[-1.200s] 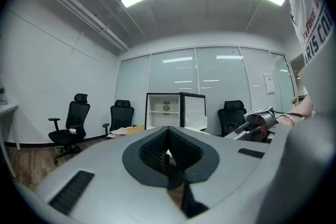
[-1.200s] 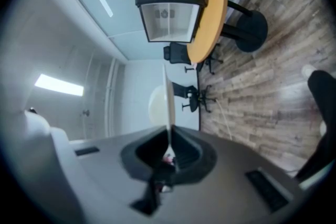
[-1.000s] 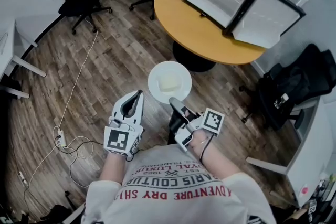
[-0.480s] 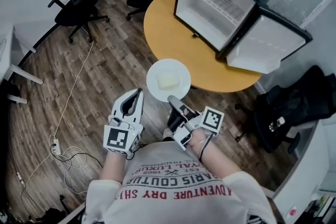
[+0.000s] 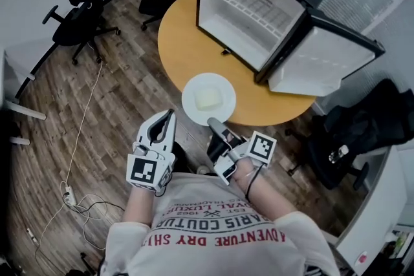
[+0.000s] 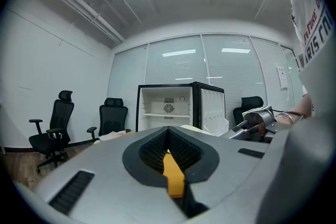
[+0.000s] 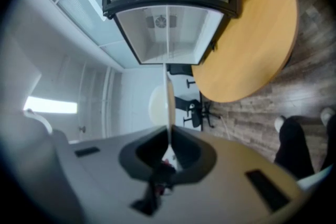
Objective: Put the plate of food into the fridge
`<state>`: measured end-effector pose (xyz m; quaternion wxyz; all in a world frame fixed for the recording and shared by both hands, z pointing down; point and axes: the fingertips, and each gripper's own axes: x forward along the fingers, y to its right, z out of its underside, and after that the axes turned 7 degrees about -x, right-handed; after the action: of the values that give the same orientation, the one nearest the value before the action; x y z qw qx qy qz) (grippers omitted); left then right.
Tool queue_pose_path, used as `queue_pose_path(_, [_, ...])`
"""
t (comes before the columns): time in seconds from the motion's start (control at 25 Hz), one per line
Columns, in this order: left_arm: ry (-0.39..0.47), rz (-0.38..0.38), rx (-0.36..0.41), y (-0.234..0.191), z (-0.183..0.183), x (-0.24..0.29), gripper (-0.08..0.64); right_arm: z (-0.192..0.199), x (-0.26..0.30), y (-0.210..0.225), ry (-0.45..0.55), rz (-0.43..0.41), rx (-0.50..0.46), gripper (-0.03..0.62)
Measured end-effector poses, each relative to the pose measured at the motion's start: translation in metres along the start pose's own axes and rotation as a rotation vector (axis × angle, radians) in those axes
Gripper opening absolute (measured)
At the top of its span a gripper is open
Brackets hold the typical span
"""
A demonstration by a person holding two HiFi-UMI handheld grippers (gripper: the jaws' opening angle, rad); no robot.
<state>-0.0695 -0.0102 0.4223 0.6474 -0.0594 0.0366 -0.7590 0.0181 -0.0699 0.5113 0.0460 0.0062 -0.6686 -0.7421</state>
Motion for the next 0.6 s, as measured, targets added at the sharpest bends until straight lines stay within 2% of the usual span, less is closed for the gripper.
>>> queue_pose_path(0.32, [-0.013,0.163,0.013,-0.022,0.004,0.079,0.026,-0.056,0.027,0.014,0.173,0.038,0.001,0.037])
queue_pose_path(0.6, [-0.043,0.341,0.023,-0.053,-0.017,0.151,0.026,-0.104,0.061,0.009,0.368,0.059,0.027,0.037])
